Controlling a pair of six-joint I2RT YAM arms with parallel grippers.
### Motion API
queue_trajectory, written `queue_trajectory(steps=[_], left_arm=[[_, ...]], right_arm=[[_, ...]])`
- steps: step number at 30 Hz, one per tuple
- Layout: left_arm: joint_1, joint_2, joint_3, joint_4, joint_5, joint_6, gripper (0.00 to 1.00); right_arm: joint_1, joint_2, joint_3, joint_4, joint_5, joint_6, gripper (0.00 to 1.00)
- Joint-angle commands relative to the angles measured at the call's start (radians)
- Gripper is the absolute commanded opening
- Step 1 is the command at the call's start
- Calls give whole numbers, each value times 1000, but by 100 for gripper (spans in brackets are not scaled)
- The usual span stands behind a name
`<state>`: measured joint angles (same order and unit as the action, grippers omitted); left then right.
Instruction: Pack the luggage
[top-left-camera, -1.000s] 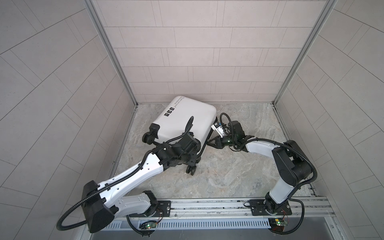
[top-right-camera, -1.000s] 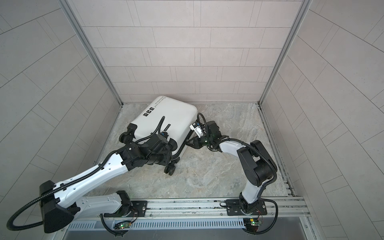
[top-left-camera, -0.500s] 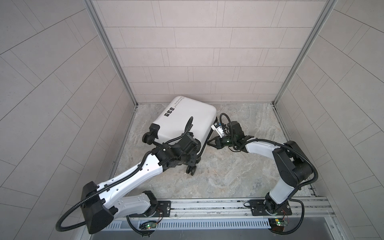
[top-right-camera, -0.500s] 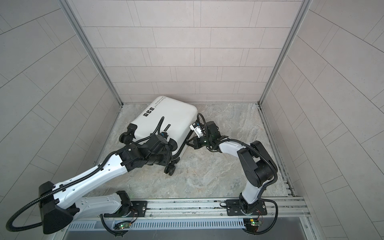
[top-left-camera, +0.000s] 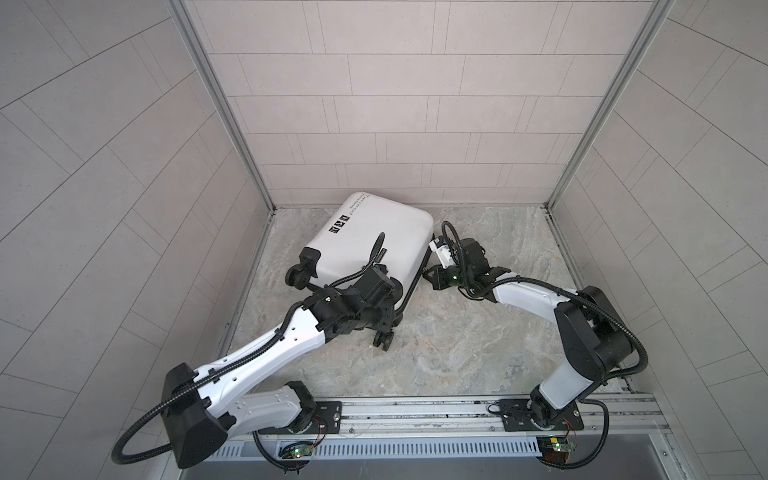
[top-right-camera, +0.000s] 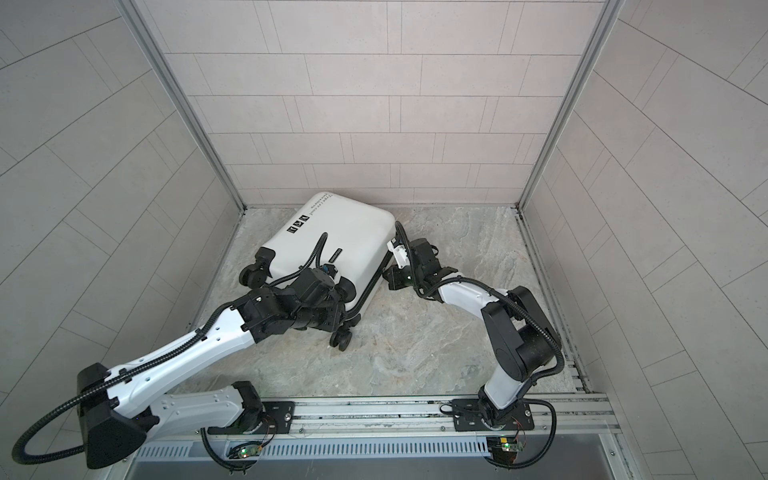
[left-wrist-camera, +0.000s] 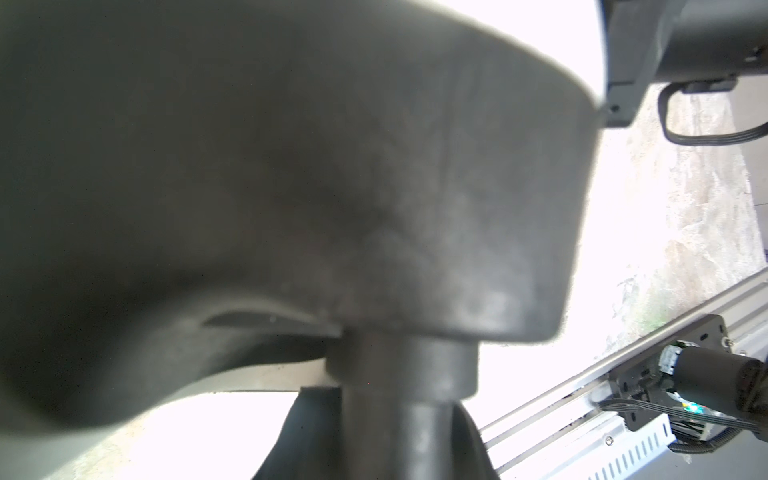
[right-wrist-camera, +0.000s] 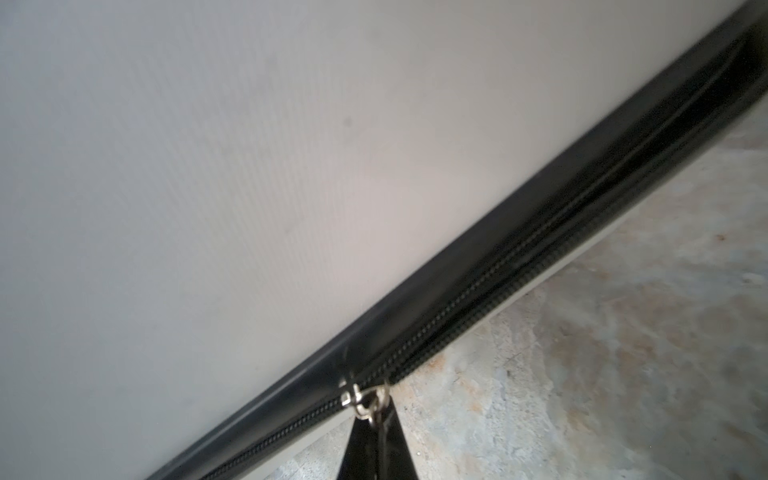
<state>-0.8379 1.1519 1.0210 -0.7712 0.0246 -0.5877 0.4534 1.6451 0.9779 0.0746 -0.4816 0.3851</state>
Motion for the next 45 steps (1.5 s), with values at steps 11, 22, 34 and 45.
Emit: queue_trajectory(steps=[11,22,34,45], left_arm=[[7,-61,-2,29,21,-38,0],[7,-69,-14,33,55,-36,0],[6,-88,-45,49,122,-38,0],[8,-96,-71,59,175,-37,0]], right_arm=[[-106,133,181,-48,196,22,0],[-186,245,371,-97,158,5,0],[-240,460,777,-267,191,10,0],[-242,648,1203,-524,228,-16,0]])
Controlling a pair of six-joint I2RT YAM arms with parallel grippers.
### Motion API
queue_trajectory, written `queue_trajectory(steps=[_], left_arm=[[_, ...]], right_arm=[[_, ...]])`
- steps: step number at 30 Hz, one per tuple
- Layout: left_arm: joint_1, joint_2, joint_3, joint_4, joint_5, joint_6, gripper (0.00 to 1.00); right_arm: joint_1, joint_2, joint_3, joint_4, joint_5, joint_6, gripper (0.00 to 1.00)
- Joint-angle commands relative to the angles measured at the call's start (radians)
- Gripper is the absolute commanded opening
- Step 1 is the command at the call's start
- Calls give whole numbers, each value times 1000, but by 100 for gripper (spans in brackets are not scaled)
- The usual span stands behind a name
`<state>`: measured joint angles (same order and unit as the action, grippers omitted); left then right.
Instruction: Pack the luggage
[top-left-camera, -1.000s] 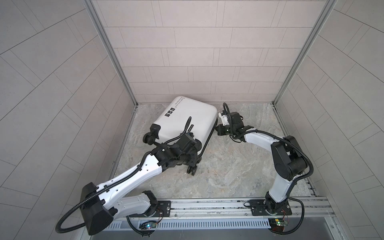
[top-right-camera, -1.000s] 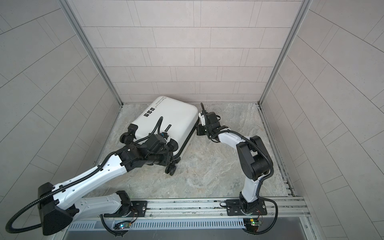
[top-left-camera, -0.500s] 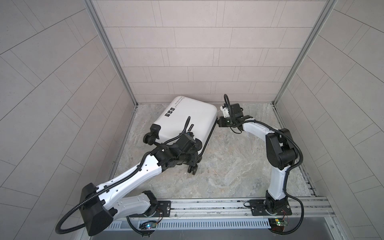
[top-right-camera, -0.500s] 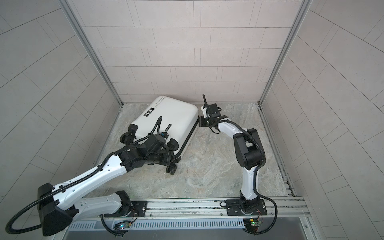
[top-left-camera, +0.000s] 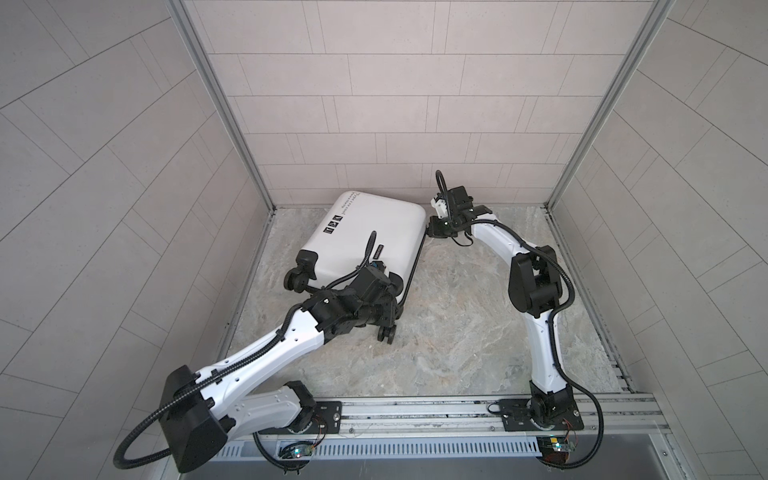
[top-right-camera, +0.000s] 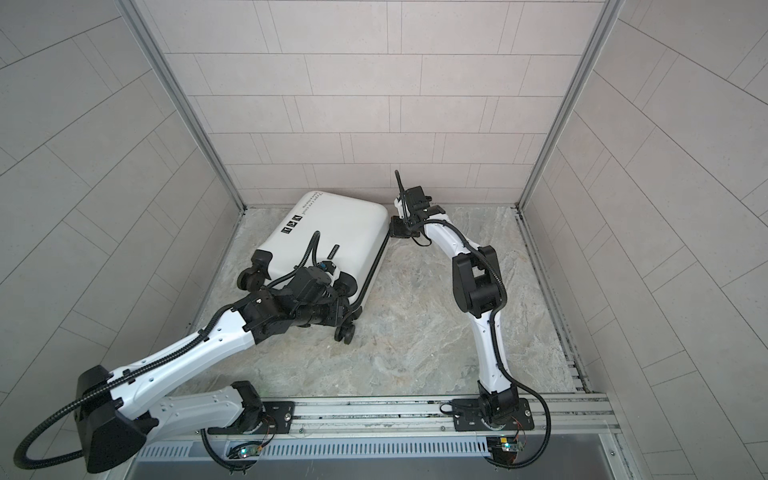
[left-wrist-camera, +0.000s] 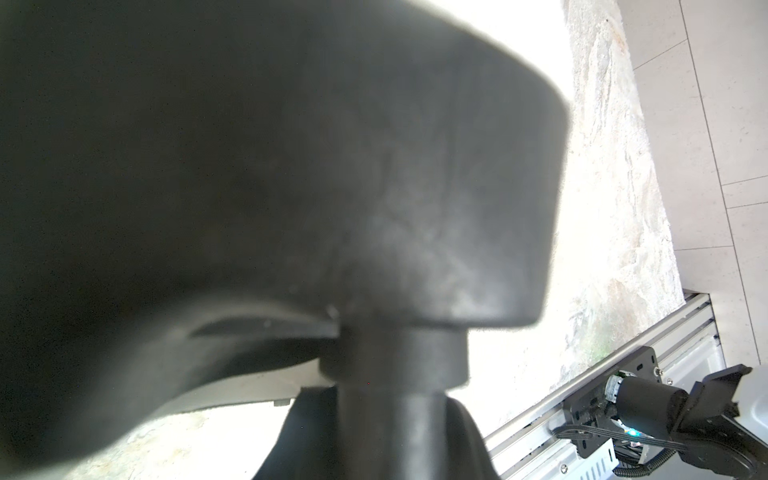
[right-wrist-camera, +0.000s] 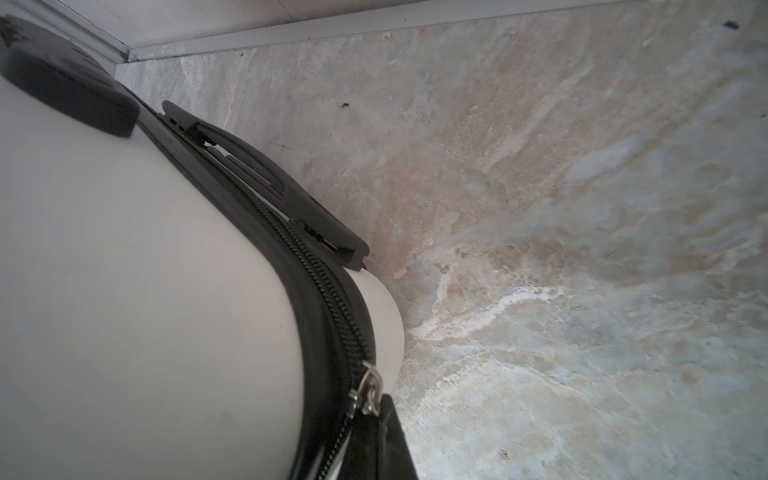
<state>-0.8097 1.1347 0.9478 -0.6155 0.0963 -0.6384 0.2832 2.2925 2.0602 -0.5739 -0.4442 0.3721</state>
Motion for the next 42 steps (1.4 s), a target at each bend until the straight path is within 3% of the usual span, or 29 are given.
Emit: queue_trajectory(steps=[1,9,12,13,15,18,23,24,25,30,34,36,39,42], left_arm=[[-21,-82,1,-96,104,14,0],[-21,-90,-13,-93,63,17,0],[-21,-90,-1,-108,2,21,1],[-22,-92,4,-116,-26,22,11],[-22,-97,21,-145,-96,12,40],[-22,-130,46,-171,-195,-17,68],[-18,-231,52,-162,-381,-94,92],[-19,-246,51,-161,-409,-120,97],[-16,-266,49,-162,-440,-137,100],[33,-305,50,-191,-496,-190,100],[114,-313,70,-270,-505,-254,100],[148,-327,64,-282,-504,-280,100],[196,-351,42,-279,-492,-319,100],[245,-377,14,-271,-468,-371,100]], right_arm=[[-73,9,143,96,196,-16,0],[-75,-37,78,24,149,-107,0],[-77,-84,-14,50,126,-113,13],[-79,-105,-53,69,124,-109,21],[-78,-146,-120,113,124,-95,36],[-78,-198,-192,151,126,-60,48],[-82,-256,-235,165,120,-14,60],[-83,-267,-244,170,121,-6,71],[-85,-278,-253,175,118,8,99],[-114,-306,-276,199,60,121,99],[-140,-173,-44,-43,-120,202,99],[-134,-133,44,-138,-107,189,99],[-133,-140,51,-148,-69,221,99],[-139,-97,128,-191,-103,271,99]])
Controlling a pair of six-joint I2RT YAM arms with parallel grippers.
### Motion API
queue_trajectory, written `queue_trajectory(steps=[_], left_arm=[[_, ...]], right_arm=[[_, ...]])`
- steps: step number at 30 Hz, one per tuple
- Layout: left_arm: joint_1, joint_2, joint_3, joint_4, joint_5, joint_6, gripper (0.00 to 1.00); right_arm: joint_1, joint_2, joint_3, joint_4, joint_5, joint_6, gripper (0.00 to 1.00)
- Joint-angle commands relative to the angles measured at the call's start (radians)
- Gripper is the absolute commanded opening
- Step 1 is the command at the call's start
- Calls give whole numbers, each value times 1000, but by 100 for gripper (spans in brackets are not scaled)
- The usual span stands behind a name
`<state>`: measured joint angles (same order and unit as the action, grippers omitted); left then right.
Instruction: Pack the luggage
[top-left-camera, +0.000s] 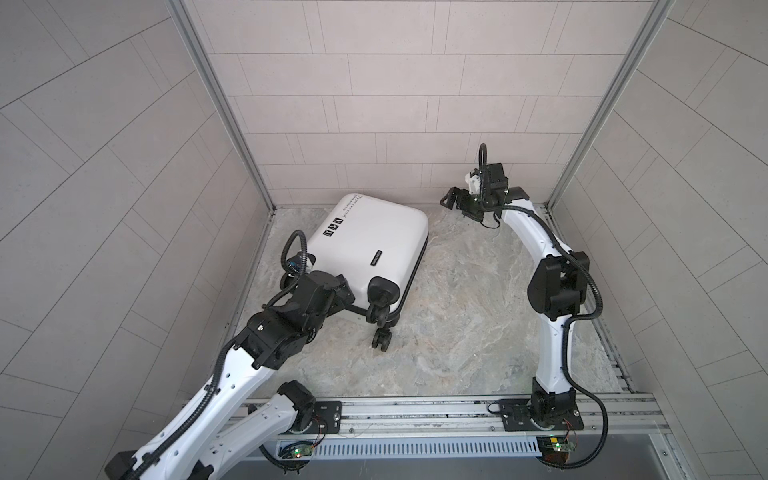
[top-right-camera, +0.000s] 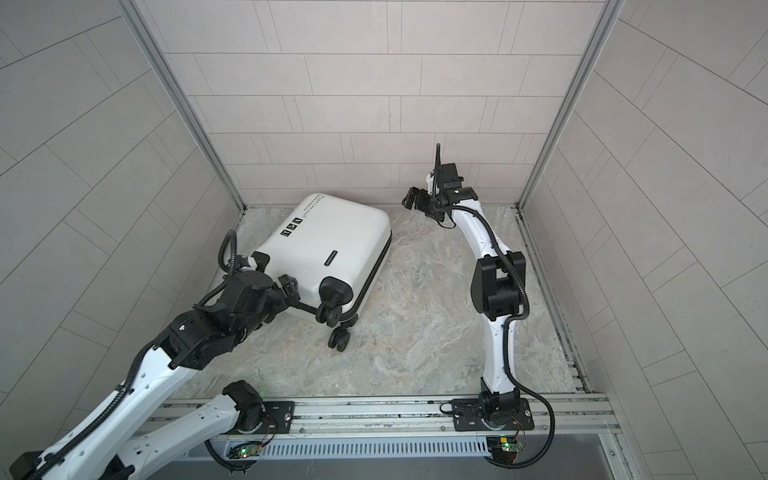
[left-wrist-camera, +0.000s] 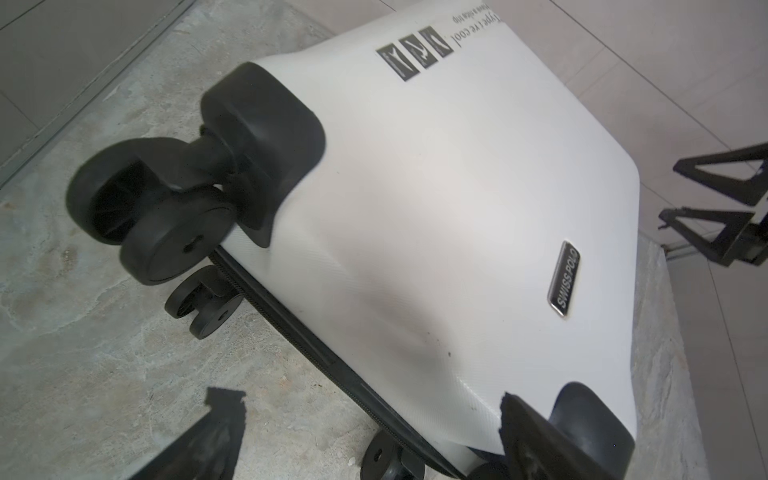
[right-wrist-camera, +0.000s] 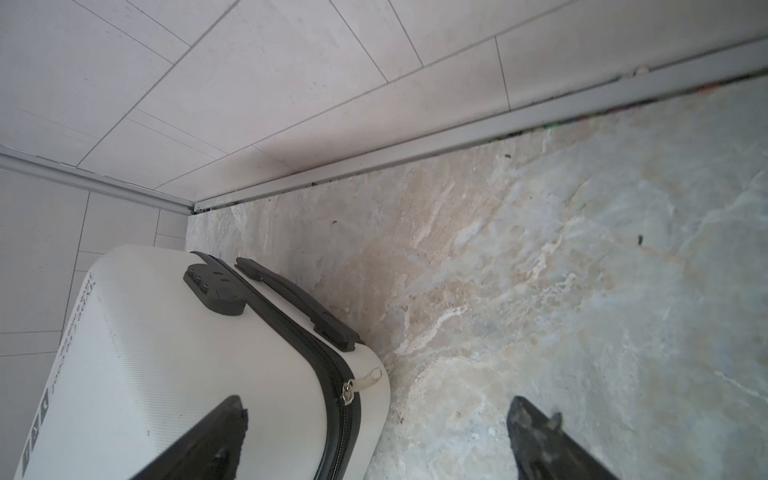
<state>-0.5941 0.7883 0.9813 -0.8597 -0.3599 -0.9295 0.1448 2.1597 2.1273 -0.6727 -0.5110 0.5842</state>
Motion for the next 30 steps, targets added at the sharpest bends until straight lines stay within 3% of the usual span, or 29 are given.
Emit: queue_trajectory(steps=[1,8,16,22,30], left_arm=[[46,-39,-28,-16,-1,-89,100],[120,-31,-61,79,75,-117,100],[223,10,-112,178,193,-144,100],[322,36,-172,309,287,-175,100],[377,147,-182,477,365,-181,100]], right_arm=[[1,50,85,-95,-61,68,99],[22,101,124,136,-211,198,100],[86,333,449,127,-346,271,100],[109,389,462,190,-396,313,100],[140,393,457,161,-452,274,100]])
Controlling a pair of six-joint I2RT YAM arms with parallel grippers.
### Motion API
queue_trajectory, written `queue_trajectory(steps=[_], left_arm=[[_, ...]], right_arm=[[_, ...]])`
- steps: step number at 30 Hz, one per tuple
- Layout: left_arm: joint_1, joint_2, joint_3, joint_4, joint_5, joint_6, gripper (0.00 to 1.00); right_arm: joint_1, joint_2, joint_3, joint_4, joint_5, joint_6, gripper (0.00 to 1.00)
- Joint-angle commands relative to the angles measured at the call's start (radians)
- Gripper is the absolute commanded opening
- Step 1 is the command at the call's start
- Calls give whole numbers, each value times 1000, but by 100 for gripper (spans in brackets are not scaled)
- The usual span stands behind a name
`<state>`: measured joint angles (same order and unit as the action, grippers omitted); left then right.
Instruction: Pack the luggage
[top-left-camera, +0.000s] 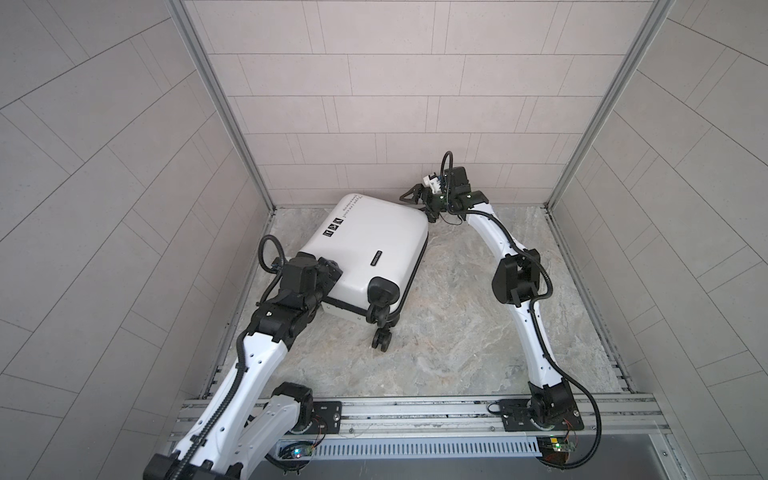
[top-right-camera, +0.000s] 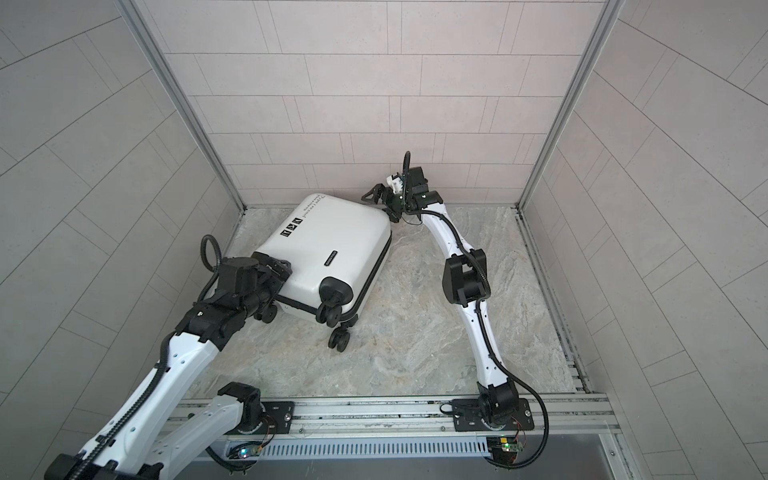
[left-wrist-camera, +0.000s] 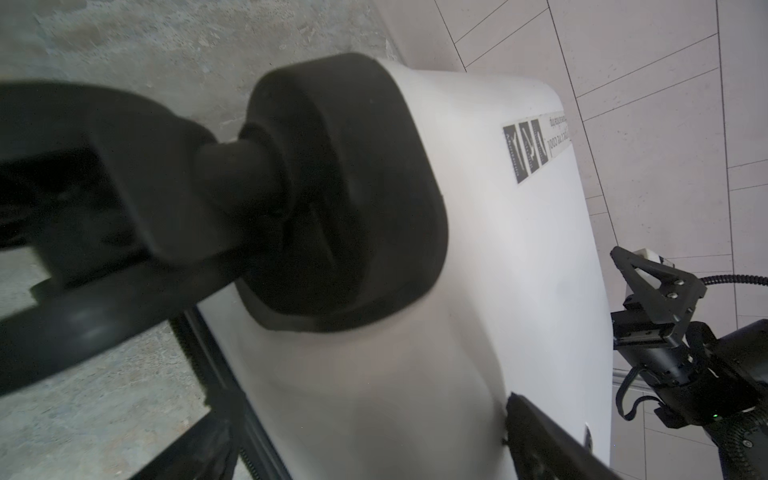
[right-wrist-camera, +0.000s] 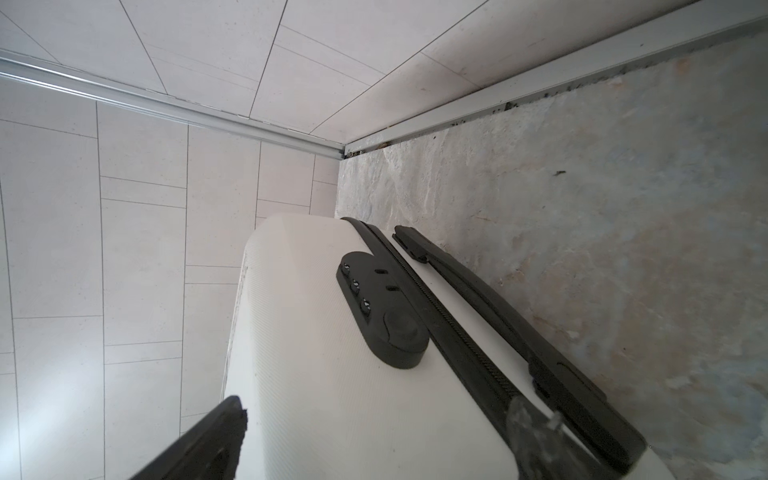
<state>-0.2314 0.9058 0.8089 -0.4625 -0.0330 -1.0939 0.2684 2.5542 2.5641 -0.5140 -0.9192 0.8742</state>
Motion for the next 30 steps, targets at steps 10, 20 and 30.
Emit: queue_trajectory(steps=[10,20,30], left_arm=[[69,116,25,125,110,45,100],[117,246,104,139,246,161,100],[113,488,275,179,415,240,98]], right_arm=[[68,-135,-134,-95,-73,-156,100],[118,-444,-576,-33,-36,-240,100],[153,-738,-1001,87,61,-216,99]])
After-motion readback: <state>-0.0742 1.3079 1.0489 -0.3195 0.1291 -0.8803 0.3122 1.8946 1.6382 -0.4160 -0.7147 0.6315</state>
